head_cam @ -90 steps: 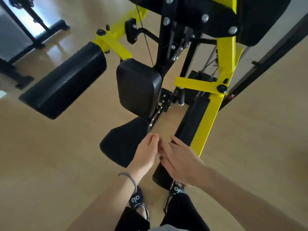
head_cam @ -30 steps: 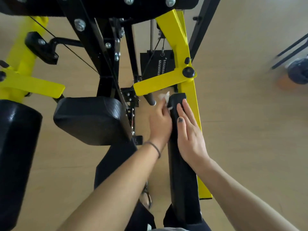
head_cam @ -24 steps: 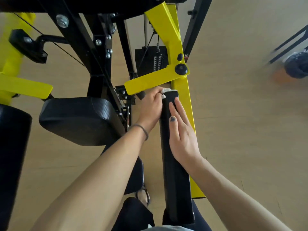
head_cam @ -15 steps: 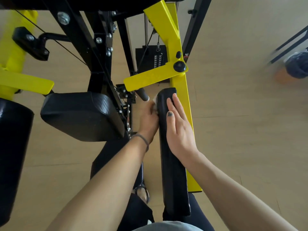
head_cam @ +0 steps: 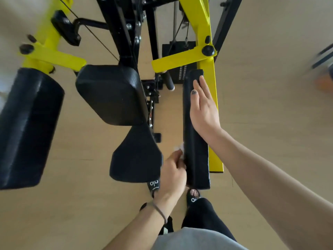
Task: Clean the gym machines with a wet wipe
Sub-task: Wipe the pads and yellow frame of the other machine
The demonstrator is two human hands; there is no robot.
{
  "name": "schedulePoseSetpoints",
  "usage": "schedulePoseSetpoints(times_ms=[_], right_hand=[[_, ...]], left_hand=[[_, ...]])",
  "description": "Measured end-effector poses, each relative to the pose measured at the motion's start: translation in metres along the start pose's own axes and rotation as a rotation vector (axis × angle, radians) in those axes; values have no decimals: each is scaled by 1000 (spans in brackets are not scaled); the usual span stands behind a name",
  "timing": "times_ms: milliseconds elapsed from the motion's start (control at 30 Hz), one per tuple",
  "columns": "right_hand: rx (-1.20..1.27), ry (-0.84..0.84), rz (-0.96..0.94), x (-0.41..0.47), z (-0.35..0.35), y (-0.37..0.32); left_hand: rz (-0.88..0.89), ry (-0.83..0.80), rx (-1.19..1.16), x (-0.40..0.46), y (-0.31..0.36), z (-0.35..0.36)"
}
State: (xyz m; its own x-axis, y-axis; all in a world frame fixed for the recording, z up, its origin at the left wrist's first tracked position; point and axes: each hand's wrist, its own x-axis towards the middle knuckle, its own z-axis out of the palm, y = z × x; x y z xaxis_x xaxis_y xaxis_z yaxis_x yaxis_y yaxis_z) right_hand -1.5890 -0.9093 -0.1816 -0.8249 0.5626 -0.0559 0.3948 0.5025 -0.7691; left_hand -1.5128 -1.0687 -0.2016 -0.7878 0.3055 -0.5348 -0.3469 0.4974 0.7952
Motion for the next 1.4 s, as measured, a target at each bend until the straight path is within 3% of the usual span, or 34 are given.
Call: schedulePoseSetpoints(times_ms=[133, 300, 400, 533, 600, 800, 900, 1000, 1167, 1333, 1400], right_hand=[[33, -53, 2, -37, -3, 3], [84, -114, -60, -99, -2, 27], [144, -117, -49, -106, -1, 30], [145, -112, -61, -106, -1, 30], [143, -113, -61, -105, -1, 29], [132, -111, -63, -106, -1, 29], [139, -115, -65, -106, -2, 29], [140, -116, -62, -106, -2, 29], [157, -112, -61, -106, -1, 30], [218, -110, -35, -106, -1, 28], [261, -118, -22, -105, -3, 28]], left_hand=[[227, 154, 90, -2, 14, 3], [-11, 179, -64, -43, -64, 30], [-174, 283, -214, -58, -67, 48], [-435, 387, -868, -58, -36, 71], [-555, 358, -1031, -50, -27, 69], [-689, 277, -954, -26, -27, 56], [-604, 329, -844, -42, -23, 64], [-372, 506, -548, -77, -17, 75], [35, 535, -119, -107, -16, 69], [407, 375, 89, -86, 3, 41], [478, 289, 109, -66, 10, 31]])
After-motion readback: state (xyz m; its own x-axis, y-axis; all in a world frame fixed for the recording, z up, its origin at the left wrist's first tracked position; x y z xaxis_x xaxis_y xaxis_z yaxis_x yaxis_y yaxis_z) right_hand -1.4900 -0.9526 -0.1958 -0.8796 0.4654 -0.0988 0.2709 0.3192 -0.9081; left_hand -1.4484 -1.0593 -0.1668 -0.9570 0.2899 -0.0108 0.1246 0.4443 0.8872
